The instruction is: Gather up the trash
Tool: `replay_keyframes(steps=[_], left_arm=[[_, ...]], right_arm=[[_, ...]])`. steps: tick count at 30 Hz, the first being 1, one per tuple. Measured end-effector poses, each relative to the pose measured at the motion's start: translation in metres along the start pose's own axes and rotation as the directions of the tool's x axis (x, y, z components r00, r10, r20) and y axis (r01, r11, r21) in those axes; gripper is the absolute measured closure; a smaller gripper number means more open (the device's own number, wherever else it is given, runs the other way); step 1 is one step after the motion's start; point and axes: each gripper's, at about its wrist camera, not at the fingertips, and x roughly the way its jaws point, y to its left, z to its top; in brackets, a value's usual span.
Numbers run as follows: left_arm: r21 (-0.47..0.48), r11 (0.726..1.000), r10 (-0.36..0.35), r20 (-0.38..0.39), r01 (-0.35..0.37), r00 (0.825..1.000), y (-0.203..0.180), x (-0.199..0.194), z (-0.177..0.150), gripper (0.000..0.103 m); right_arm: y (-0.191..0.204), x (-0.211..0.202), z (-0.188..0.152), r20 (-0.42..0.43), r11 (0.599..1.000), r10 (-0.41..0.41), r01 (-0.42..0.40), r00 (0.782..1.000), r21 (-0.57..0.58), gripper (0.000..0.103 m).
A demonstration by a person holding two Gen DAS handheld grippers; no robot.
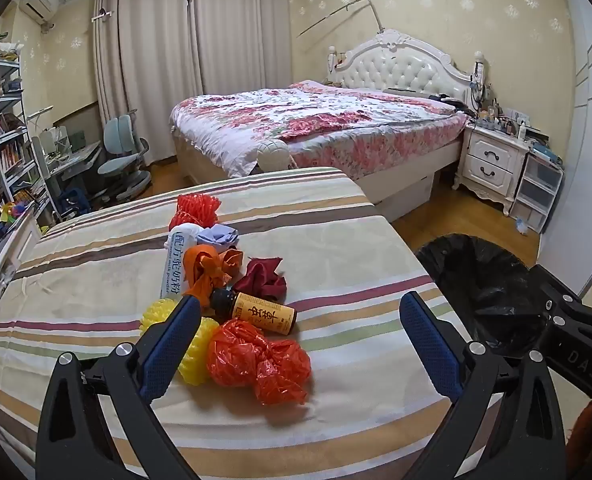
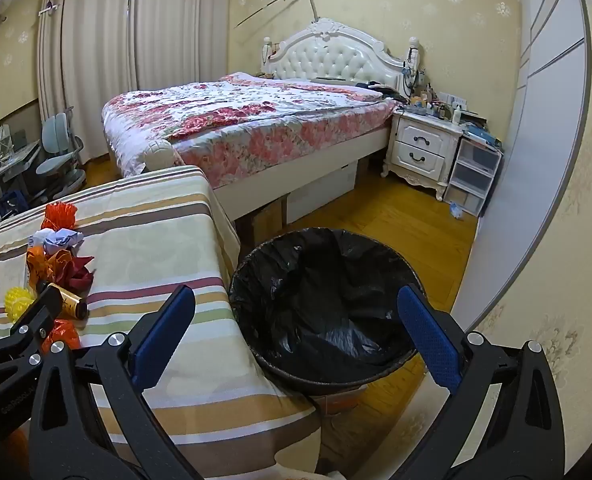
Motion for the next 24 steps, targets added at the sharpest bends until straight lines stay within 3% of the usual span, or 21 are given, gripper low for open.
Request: replay_keyframes(steps=[24], left_arm=[[0.001,1.000,0.003,0.000,-0.003,1.000,-0.0016,-0.0007,0.0002,0.006]], right_arm=[[-0.0033,0.0010,-0.0010,-0.004,1.000,-0.001,0.001,1.000,0.000,0.004]])
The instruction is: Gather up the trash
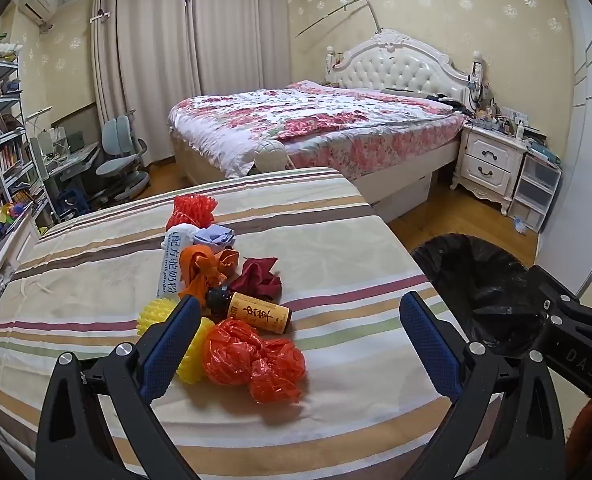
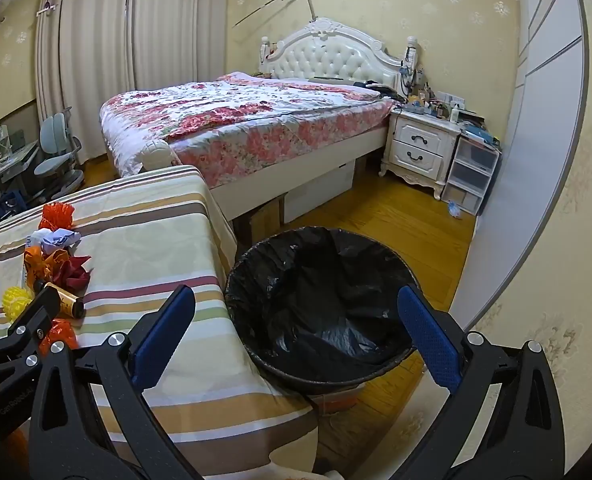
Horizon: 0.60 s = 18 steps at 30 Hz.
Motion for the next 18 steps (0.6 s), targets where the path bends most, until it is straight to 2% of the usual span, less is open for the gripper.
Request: replay_keyframes(steps=[18], left_arm=[[-0.003,1.000,0.006,0.001,-0.006,1.000,0.0013,0.0001,-0.0008,0.006]], right_arm=[[0.0000,0.0003,-0.0012,0.001,1.000,0.003,-0.003,1.000,0.003,0.004]])
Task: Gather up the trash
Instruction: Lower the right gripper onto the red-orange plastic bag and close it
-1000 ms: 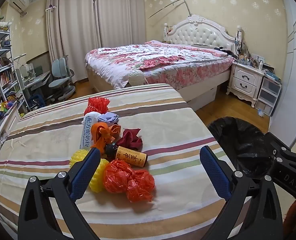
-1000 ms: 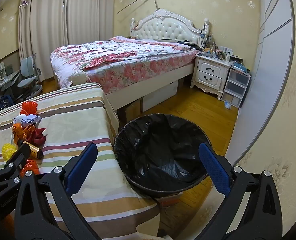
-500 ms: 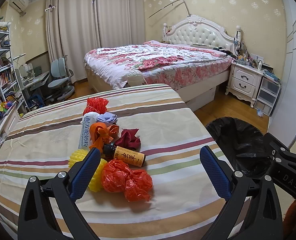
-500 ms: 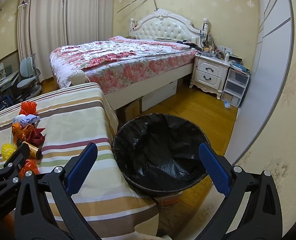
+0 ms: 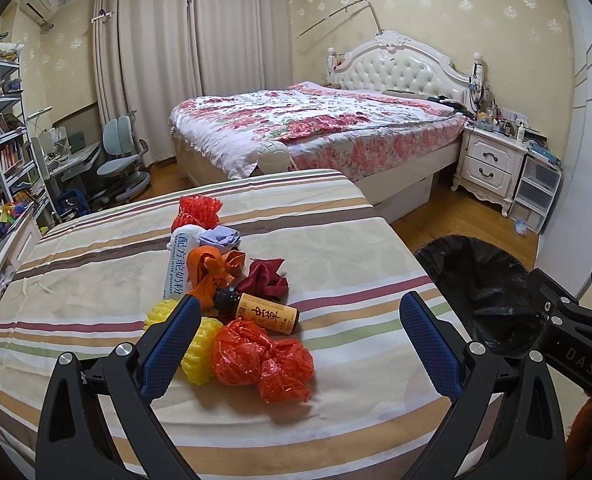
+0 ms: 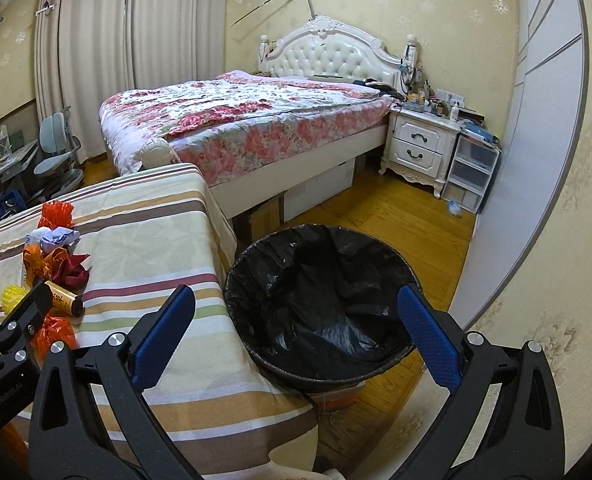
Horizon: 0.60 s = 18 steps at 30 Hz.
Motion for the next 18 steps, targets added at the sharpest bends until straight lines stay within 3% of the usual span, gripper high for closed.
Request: replay_keyframes(steps=[18], left_arm=[[-0.041,0.992,0.117,-0.064,-0.120,0.991,0.082,0.002,-0.023,0.007]], right_arm=[[0.047,0.005,-0.015,-0.056,0.992,0.099,-0.103,0.993,-0.071,0.005]])
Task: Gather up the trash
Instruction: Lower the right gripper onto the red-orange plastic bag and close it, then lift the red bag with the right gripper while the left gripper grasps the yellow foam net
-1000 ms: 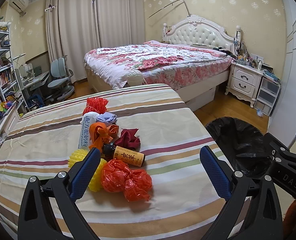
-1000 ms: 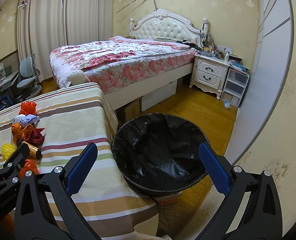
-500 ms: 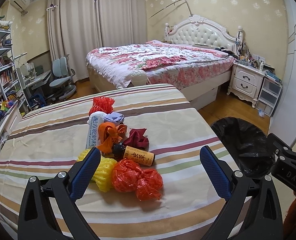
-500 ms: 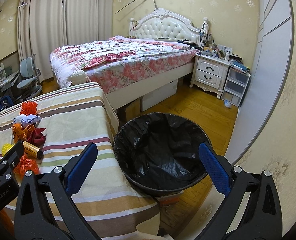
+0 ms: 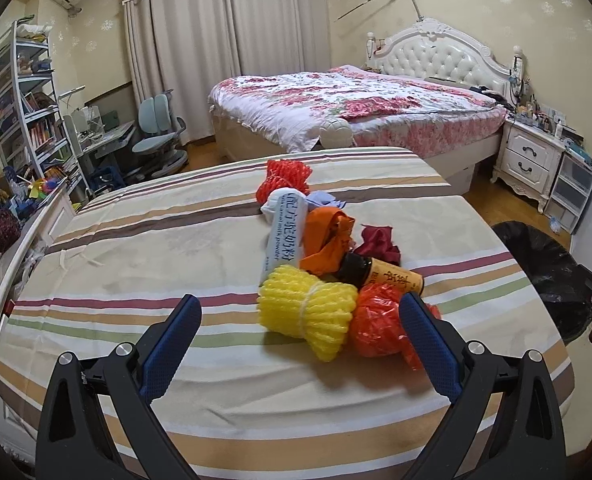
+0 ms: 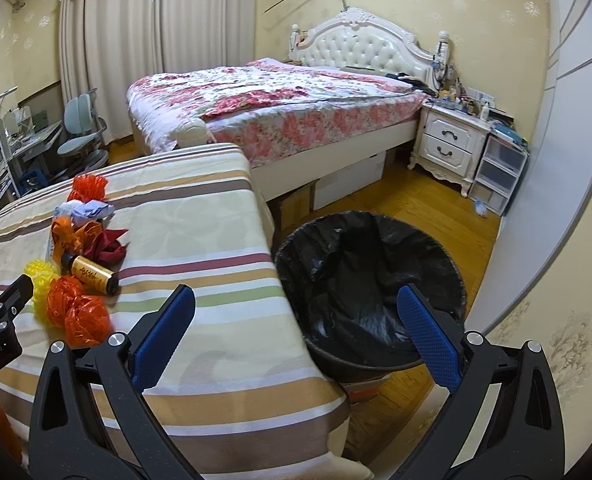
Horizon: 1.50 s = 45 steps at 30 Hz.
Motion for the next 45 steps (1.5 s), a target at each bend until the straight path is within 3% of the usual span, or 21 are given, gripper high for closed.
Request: replay_keyframes(steps=[4,6,13,21,29,31,35,37,39,45], left_arm=[[-0.002,1.000,0.022,-0.002,-0.022,1.000,0.011,0.001,-0.004,0.007],[0.004,0.999,0.036,0.001,-0.036,0.999,0.015,0.000,-0.006,0.007],[-0.016,0.998,0.067,-0.008,-0.067,0.998,0.039,-0.001,-0.014,0.007],[-0.042,0.994,0.104,-0.015,-0.105,0.994,0.067,0.003,-0.019,0.007],[-0.072,0.990,0.121,-0.050,-0.124,0.991,0.086,0.010,-0.029,0.007],[-0.075,0.989,0.122,-0.056,-0.126,0.991,0.091,0.010,-0.030,0.007],[-0.085,0.989,0.119,-0.064,-0.125,0.991,0.094,0.012,-0.033,0.007],[-0.086,0.989,0.117,-0.065,-0.122,0.991,0.095,0.012,-0.034,0.007],[-0.086,0.989,0.112,-0.064,-0.118,0.992,0.094,0.011,-0.034,0.007],[-0.073,0.993,0.091,-0.056,-0.095,0.994,0.082,0.008,-0.033,0.007]], right_arm=[[0.016,0.001,-0.003,-0.011,0.999,0.029,-0.029,1.000,-0.022,0.007],[0.025,-0.001,-0.005,-0.019,0.998,0.063,-0.063,0.998,-0.027,0.015],[0.068,0.001,-0.012,-0.061,0.981,0.167,-0.172,0.984,-0.091,0.023],[0.112,-0.001,-0.015,-0.097,0.950,0.248,-0.262,0.964,-0.171,0.024],[0.144,0.007,-0.021,-0.135,0.927,0.259,-0.286,0.956,-0.242,0.024],[0.149,0.010,-0.024,-0.150,0.923,0.258,-0.290,0.954,-0.253,0.028],[0.153,0.017,-0.029,-0.188,0.914,0.282,-0.323,0.941,-0.247,0.048],[0.153,0.016,-0.030,-0.182,0.914,0.272,-0.312,0.945,-0.258,0.053],[0.151,0.013,-0.030,-0.181,0.913,0.282,-0.322,0.942,-0.252,0.070],[0.139,0.009,-0.030,-0.177,0.918,0.293,-0.329,0.939,-0.222,0.077]])
